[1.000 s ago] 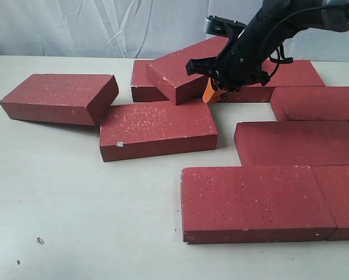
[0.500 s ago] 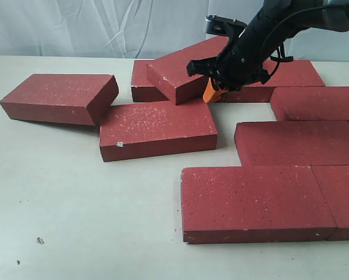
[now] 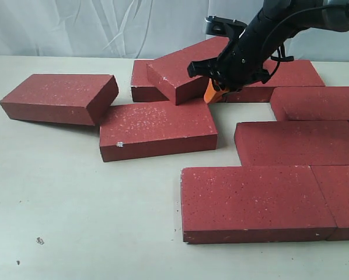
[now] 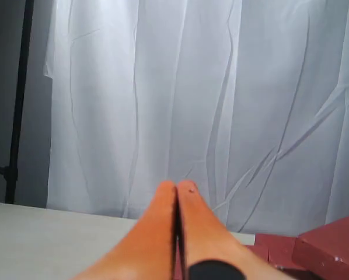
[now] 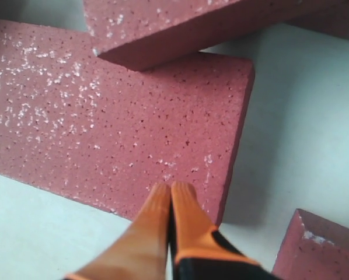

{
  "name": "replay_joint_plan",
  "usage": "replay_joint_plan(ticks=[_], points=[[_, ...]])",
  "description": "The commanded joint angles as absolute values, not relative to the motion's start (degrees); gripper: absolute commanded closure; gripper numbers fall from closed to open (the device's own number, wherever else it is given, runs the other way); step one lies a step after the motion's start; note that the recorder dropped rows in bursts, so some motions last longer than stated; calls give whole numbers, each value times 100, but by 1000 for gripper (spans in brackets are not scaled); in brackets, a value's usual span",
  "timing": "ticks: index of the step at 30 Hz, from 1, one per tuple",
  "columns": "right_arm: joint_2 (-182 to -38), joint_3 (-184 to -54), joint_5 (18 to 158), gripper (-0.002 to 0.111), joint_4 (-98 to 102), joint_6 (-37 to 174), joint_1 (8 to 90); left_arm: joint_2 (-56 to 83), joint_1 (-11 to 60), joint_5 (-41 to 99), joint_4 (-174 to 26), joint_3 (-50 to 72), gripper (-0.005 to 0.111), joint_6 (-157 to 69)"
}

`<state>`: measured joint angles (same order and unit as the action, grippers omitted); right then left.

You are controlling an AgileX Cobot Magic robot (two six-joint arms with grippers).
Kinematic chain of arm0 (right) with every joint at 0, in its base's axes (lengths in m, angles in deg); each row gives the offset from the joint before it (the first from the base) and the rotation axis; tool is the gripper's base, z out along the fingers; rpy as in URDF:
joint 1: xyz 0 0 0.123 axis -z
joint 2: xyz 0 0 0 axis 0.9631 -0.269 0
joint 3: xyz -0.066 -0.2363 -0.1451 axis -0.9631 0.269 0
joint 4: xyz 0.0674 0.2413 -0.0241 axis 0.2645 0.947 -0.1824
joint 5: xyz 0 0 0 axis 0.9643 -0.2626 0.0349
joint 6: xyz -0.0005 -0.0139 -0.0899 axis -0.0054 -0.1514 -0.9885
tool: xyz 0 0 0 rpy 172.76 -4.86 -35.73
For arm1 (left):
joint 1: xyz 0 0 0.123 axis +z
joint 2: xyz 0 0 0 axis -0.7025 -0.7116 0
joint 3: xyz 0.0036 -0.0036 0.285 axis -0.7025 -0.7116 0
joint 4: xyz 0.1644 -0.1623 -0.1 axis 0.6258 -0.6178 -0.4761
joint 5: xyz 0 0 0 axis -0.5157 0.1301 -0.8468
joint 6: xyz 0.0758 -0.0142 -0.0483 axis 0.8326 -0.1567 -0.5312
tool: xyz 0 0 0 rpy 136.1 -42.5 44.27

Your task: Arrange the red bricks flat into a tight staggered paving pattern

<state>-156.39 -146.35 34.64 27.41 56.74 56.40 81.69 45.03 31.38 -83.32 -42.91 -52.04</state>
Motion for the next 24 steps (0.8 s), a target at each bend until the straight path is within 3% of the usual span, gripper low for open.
replay_joint_plan(ticks=[1, 12, 24], points=[[-15590, -14612, 3586, 109, 2656, 5603, 5661, 7539, 4509, 2076, -7968, -3428, 107, -5229], [-15590, -14612, 3565, 109, 2656, 5605, 5661, 5023, 4509, 118, -7935, -1569, 107, -5023], [-15590, -14612, 3591, 109, 2656, 5605, 5661, 2336, 4509, -795, -8863, -503, 107, -4226]])
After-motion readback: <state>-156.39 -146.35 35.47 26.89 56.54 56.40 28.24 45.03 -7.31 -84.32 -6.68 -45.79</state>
